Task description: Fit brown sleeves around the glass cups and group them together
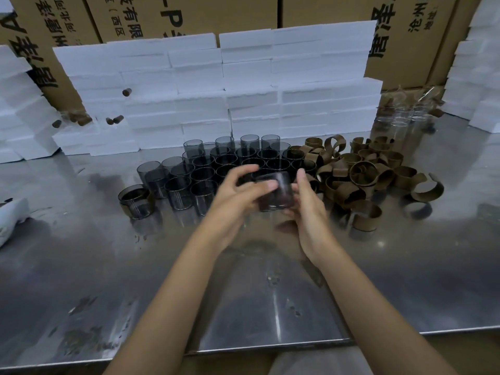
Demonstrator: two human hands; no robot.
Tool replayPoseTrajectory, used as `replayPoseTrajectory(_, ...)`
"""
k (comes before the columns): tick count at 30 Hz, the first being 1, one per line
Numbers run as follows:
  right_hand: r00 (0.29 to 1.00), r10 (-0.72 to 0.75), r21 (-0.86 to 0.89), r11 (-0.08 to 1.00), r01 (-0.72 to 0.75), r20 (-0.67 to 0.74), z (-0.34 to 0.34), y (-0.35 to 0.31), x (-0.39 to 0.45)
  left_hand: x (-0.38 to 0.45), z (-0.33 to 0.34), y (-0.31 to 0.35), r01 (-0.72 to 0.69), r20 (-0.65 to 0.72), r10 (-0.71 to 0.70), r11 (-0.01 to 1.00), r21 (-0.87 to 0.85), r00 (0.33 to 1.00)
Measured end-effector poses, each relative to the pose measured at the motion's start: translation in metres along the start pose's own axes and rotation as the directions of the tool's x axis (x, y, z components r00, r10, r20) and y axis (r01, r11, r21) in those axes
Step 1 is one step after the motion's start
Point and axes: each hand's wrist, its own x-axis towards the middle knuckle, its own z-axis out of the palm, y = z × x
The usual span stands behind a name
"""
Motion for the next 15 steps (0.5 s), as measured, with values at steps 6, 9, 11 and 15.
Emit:
replayPoseTrajectory(6, 0.977, 0.081, 0.175, 0.978, -0.117, 0.198, -0.013, -0.004, 0.008, 0.026, 0.049, -0.023, 0.149, 0.08, -0.139, 0.979, -0.137, 0.987)
replayPoseTrajectory(9, 0.969, 0.114, 0.225, 0.961, -0.164, 0.218, -0.02, -0.004, 0.01, 0.023, 0.061, -0.039, 0.048, -0.009, -0.048, 0.979, 0.2, 0.999)
replayPoseTrajectory(11, 0.978, 0.095, 0.209, 0.969, -0.134, 0.186, -0.022, -0.003, 0.009, 0.024, 0.055, -0.048, -0.062, 0.002, 0.068, 0.897, 0.438, 0.998)
replayPoseTrajectory(15, 0.996, 0.086, 0.139, 0.986, -0.089, 0.027, -0.017, 0.002, 0.01, 0.024, 0.042, -0.05, -0.141, -0.011, 0.169, 0.857, 0.495, 0.986)
